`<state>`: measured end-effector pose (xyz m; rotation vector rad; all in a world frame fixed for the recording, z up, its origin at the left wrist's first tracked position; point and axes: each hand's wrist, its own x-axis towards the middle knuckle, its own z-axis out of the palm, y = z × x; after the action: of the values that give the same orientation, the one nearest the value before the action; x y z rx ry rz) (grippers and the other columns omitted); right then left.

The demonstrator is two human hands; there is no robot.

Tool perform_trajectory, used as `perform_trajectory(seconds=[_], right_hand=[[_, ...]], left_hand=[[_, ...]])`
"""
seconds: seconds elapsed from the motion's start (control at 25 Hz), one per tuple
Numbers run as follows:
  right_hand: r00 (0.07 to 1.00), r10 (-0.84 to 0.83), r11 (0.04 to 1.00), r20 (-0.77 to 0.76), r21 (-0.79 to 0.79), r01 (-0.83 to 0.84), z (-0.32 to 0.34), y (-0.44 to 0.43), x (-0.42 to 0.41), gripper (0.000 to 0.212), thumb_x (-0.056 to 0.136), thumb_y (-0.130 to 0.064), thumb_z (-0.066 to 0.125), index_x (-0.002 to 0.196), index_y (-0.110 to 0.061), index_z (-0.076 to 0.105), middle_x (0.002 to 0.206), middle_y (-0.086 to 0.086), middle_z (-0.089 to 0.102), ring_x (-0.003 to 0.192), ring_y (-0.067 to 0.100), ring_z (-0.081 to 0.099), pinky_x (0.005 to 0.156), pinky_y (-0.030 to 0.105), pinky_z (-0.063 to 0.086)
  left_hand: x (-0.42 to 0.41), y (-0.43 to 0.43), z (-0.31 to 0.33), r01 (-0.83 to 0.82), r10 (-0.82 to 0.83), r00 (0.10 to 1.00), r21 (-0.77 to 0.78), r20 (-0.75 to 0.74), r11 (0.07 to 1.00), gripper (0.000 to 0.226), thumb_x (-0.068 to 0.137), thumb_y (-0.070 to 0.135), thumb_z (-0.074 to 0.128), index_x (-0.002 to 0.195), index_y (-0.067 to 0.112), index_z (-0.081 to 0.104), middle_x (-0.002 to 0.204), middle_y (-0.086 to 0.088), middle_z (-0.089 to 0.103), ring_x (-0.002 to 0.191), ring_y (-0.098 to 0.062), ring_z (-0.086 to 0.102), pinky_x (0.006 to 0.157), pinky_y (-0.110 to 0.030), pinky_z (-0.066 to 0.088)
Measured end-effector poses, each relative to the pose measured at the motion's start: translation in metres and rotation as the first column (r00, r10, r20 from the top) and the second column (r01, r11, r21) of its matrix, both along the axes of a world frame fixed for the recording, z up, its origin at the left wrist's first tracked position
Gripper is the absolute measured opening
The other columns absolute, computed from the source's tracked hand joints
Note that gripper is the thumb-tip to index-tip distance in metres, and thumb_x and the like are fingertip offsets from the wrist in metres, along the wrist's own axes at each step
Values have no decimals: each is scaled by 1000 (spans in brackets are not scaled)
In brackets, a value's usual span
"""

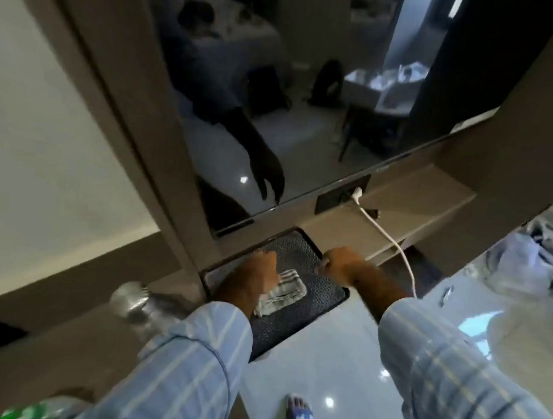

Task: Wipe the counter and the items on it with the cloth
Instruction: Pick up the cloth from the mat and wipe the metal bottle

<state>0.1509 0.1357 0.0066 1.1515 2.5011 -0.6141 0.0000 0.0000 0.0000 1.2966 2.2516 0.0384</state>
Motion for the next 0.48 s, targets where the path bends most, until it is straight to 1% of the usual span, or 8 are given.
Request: perform_trajectory(seconds=[0.04,0.08,0.12,0.16,0.24,0.32,0.4,0.48], right_hand=[[999,-12,998,34,-55,14,-26,4,-5,50,101,-46,56,129,-6,71,135,16,69,127,33,63,104,36,50],[998,-58,991,18,-119,60,-54,12,-11,52,102,-46,56,131,-5,69,135,17,69,127,33,63,104,36,50],[994,-100,977,39,-185,105,-80,12,-16,55,102,-48,54,131,-4,68,134,18,68,126,34,63,102,36,50],[991,-125,960,38,-249,131,-100,7,-20,56,103,-50,53,131,-4,67,133,20,68,125,35,63,100,35,50],[985,-172,939,-15,-304,159,-131,7,-32,51,102,-46,56,128,-4,68,129,21,69,121,34,65,97,34,51],[972,-227,925,-61,-326,196,-148,11,-40,45,96,-39,67,126,-6,71,125,19,72,117,33,68,97,35,53],[956,-288,891,-46,-378,250,-155,12,-43,47,87,-35,78,123,-5,74,119,16,75,113,32,71,96,37,58],[947,-321,860,-24,-426,281,-148,16,-43,44,80,-34,81,111,-4,79,104,14,77,102,31,74,82,34,59]], left_hand=[[-2,5,-19,-69,67,997,-53,-37,996,58,101,28,54,151,3,37,156,-22,41,144,-36,41,118,-42,36],[-9,14,-48,-149,146,988,-55,-47,987,53,100,24,54,148,2,42,152,-23,45,140,-37,45,115,-42,39],[-12,15,-69,-222,216,973,-73,-76,972,48,99,21,55,142,1,47,147,-24,50,135,-38,50,110,-42,43],[-17,13,-91,-266,261,962,-68,-73,962,44,97,20,56,136,0,51,142,-24,53,130,-38,53,107,-41,45],[-20,15,-112,-286,281,958,-83,-62,955,43,97,24,58,133,-1,54,140,-24,55,129,-38,54,107,-40,43],[-25,21,-125,-294,290,955,-95,-61,951,48,98,28,59,135,-2,54,144,-23,53,135,-36,51,111,-38,39],[-32,21,-132,-334,333,942,-120,-27,935,44,95,27,63,129,-2,63,139,-23,60,132,-36,55,108,-37,43],[-35,19,-121,-365,371,927,-107,47,925,38,90,23,67,115,-5,69,124,-29,67,119,-39,63,98,-41,51]])
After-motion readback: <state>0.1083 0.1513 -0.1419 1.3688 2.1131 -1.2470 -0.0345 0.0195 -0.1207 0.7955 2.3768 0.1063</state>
